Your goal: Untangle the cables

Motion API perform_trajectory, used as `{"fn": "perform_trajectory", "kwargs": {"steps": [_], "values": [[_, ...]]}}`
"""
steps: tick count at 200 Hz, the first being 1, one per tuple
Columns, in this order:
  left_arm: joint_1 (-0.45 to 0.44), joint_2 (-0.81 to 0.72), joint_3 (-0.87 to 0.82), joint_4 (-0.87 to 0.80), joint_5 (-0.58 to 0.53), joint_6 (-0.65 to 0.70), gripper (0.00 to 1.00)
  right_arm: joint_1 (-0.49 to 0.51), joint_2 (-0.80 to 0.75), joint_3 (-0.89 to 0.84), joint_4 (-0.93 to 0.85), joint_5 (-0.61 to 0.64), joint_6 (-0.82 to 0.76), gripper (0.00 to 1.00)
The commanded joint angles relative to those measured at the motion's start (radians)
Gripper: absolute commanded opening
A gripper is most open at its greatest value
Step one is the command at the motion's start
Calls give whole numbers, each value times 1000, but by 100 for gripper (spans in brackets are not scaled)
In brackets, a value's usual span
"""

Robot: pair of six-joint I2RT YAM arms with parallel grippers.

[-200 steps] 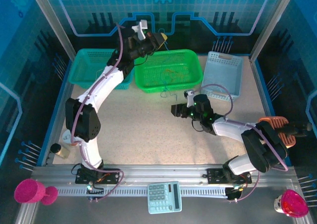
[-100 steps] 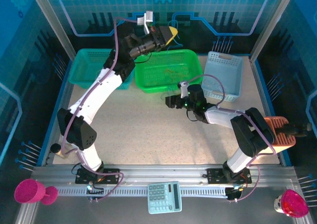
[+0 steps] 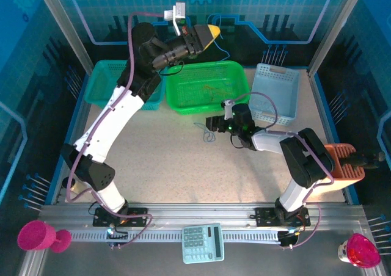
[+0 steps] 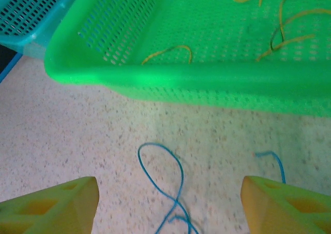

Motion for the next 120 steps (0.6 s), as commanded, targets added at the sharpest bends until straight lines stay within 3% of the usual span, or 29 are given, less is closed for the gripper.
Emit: {"fn": "perform_trajectory", "kwargs": {"steps": [1, 51, 102, 120], "values": [[22, 34, 44, -80, -42, 112, 0, -19, -94, -66, 11, 11, 31, 74], [93, 188, 82, -178, -89, 258, 0, -41, -276, -137, -230, 107, 56, 74], [119, 341, 59, -253, -151, 403, 0, -67, -362, -117, -386, 89, 74, 74], [120, 384, 63, -313, -181, 466, 10, -67, -357, -83, -431, 72, 81, 74]]}}
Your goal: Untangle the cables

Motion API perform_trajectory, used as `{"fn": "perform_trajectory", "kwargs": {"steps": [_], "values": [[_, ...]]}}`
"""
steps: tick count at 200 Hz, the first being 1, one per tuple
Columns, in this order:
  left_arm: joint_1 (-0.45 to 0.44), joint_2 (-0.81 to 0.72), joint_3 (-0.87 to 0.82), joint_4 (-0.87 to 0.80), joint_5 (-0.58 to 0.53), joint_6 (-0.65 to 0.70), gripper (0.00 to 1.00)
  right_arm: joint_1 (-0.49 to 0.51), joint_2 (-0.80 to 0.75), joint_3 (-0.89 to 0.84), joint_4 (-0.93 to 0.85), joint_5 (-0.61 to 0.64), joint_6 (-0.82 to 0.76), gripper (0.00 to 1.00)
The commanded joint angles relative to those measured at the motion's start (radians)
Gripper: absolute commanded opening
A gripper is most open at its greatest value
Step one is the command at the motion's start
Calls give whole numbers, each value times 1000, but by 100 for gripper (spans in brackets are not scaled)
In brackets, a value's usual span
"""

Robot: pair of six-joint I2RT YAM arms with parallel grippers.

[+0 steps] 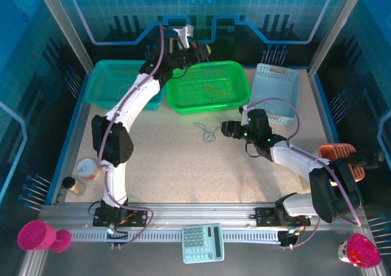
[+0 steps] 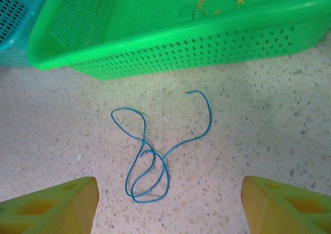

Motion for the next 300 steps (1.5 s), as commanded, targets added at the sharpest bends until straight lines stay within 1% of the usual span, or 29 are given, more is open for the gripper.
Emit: {"fn": "perform_trajectory", "kwargs": {"steps": [1, 13, 21, 41, 47, 53, 84, 109, 148, 181, 211, 240, 258, 300], "values": [[1, 37, -1, -86, -52, 129, 12, -9, -9, 39, -117, -11, 20, 74], [1, 52, -4, -119, -59, 161, 31, -10, -3, 63, -142, -20, 31, 74], [1, 53, -11, -138, -68, 179, 46, -10, 4, 81, -158, -25, 39, 74], [2, 25, -42, -165, -97, 220, 82, -8, 29, 127, -199, -32, 64, 74], [2, 11, -49, -169, -105, 231, 91, -8, 37, 141, -208, -34, 73, 74], [1, -5, -56, -172, -109, 241, 99, -8, 47, 156, -216, -36, 82, 74], [2, -81, -65, -212, -110, 274, 99, 1, 108, 219, -257, -45, 125, 73], [4, -158, -121, -215, -106, 238, 99, 14, 160, 281, -282, -46, 161, 71], [5, -324, -338, -118, -105, 150, 99, 35, 251, 331, -319, -33, 207, 64], [4, -462, -516, -40, -113, 97, 99, 55, 336, 355, -337, -14, 239, 61], [2, -558, -631, 11, -112, 55, 99, 63, 410, 378, -318, -14, 259, 56], [-2, -616, -708, 41, -111, 25, 99, 72, 463, 404, -305, -14, 264, 48], [-6, -637, -745, 53, -114, 15, 99, 79, 487, 426, -305, -11, 260, 45], [-14, -656, -804, 89, -115, -12, 99, 87, 551, 484, -330, 13, 263, 43]]}}
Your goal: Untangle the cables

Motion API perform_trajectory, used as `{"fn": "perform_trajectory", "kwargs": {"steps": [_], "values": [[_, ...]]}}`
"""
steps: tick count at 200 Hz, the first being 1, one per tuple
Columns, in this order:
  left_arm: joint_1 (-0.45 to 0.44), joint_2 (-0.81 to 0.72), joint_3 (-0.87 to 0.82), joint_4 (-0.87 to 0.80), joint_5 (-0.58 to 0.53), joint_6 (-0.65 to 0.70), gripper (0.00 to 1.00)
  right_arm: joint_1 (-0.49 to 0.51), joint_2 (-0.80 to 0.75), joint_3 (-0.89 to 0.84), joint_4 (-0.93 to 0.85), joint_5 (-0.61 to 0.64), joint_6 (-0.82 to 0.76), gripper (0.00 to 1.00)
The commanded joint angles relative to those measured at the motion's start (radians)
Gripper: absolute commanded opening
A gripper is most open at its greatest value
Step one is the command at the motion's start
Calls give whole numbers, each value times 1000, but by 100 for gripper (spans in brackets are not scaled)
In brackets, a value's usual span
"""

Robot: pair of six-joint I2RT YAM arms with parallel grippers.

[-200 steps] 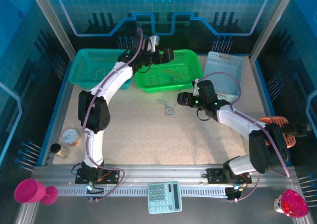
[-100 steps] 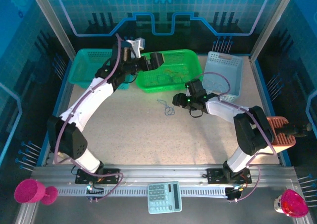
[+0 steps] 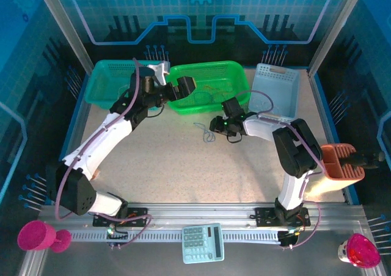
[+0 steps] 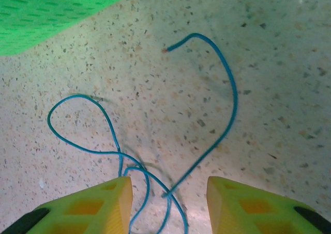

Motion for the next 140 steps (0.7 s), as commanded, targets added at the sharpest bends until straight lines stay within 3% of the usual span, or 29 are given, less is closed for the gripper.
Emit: {"fn": "perform_trajectory", "kwargs": {"steps": [1, 39, 55, 74, 140], "values": [[-11, -27, -34, 51, -11, -33, 99, 13, 44, 44, -27, 23, 9, 43], [-19, -24, -47, 67, -6, -42, 99, 12, 96, 79, -39, 43, 21, 36], [-22, -22, -46, 69, -4, -44, 99, 12, 103, 79, -34, 50, 23, 25], [-23, -25, -46, 67, -2, -49, 99, 12, 94, 69, -27, 47, 11, 0], [-24, -85, -91, 60, 56, -104, 99, 11, -197, -142, 128, -64, -202, 0]]}}
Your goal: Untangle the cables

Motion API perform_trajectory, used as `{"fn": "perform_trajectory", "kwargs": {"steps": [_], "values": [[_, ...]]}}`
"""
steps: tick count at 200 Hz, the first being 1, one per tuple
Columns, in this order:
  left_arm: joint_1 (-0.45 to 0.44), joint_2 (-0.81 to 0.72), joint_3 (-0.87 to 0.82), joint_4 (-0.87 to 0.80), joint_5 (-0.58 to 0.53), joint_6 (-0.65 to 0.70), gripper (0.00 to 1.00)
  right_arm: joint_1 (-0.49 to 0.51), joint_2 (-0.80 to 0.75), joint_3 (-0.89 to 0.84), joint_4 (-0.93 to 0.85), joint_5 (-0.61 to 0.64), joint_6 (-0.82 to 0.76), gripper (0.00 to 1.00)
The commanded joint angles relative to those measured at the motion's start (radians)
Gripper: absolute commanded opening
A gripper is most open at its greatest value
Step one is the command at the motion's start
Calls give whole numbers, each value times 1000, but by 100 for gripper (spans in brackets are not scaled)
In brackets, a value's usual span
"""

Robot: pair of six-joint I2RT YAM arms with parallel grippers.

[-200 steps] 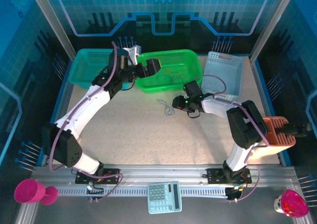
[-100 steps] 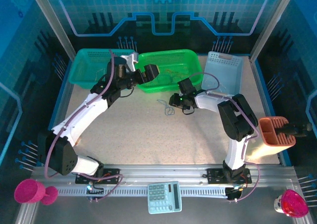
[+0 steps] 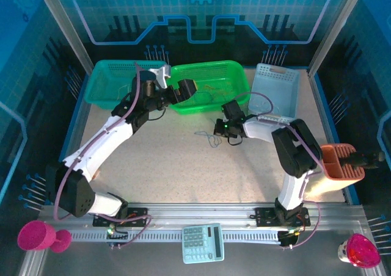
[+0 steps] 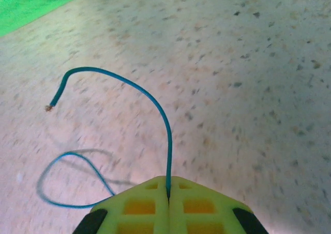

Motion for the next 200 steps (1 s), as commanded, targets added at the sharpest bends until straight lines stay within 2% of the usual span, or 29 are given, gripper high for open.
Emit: {"fn": "perform_trajectory", "kwargs": {"steps": [1, 34, 77, 154, 200], "values": [[-7, -59, -37, 24, 46, -43, 99, 9, -142, -59, 85, -68, -134, 0], [-19, -88, -88, 67, 91, -115, 99, 4, -274, -102, 117, -210, -261, 0], [-72, -102, -132, 97, 90, -143, 99, 3, -363, -76, 122, -351, -275, 0], [-99, -98, -217, 168, -11, -137, 99, 7, -426, -38, 154, -462, -219, 0], [-99, -66, -180, 195, 3, -148, 95, 20, -447, -25, 132, -467, -233, 0]]}}
